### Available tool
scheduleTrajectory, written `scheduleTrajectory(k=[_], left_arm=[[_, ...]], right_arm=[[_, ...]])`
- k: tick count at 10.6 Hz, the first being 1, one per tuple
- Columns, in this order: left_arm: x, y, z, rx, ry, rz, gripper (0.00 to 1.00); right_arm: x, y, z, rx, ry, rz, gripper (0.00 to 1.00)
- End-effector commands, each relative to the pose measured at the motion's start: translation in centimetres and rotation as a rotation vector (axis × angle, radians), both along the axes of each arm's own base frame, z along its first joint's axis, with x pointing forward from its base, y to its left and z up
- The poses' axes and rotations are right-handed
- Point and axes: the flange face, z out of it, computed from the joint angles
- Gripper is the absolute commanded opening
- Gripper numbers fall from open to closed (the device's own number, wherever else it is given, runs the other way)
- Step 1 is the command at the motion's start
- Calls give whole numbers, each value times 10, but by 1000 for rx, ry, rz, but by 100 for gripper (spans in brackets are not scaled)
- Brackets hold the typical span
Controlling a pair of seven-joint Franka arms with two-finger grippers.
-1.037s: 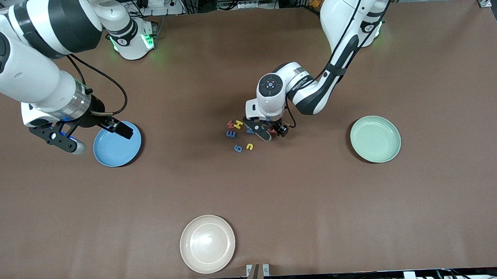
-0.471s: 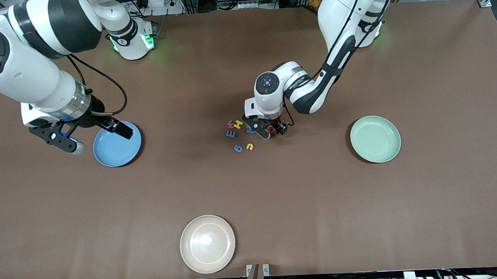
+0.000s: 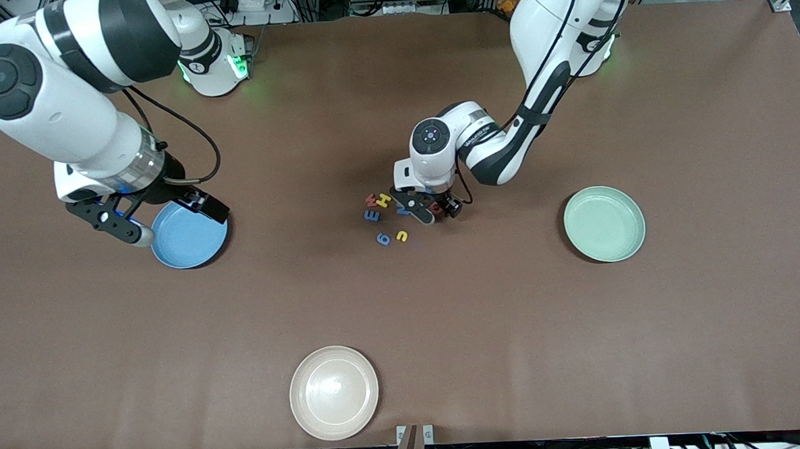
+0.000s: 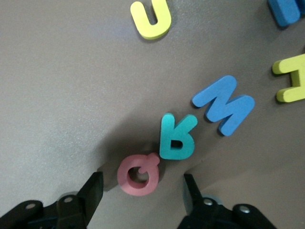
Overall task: Sort upper and lower case letters into plates
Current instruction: 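Lower the left gripper onto the pink q and close it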
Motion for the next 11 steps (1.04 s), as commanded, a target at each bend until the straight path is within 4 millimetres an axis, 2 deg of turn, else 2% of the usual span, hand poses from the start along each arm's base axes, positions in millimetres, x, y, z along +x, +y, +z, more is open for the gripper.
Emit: scheduleTrajectory(k=[1, 3, 5, 6, 8, 10, 11], left_arm=[[0, -3, -5, 4, -36, -3, 73], [0, -2, -6, 4, -35, 0, 47], [4, 2, -4, 4, -37, 8, 5], [10, 7, -2, 5, -40, 17, 0], [18, 11, 10, 3, -52, 29, 0], [44, 34, 45, -4, -81, 82, 0], [54, 44, 70, 7, -94, 106, 0]], right_arm=[[1, 7, 0, 11, -4, -26, 100], [0, 7, 0, 11, -3, -26, 100], [0, 7, 0, 11, -3, -26, 100], [0, 8, 0, 11, -4, -24, 100], [0, 8, 0, 11, -3, -24, 100], [-1, 12, -1, 10, -1, -26, 100], [-1, 20, -7, 9, 8, -62, 100]])
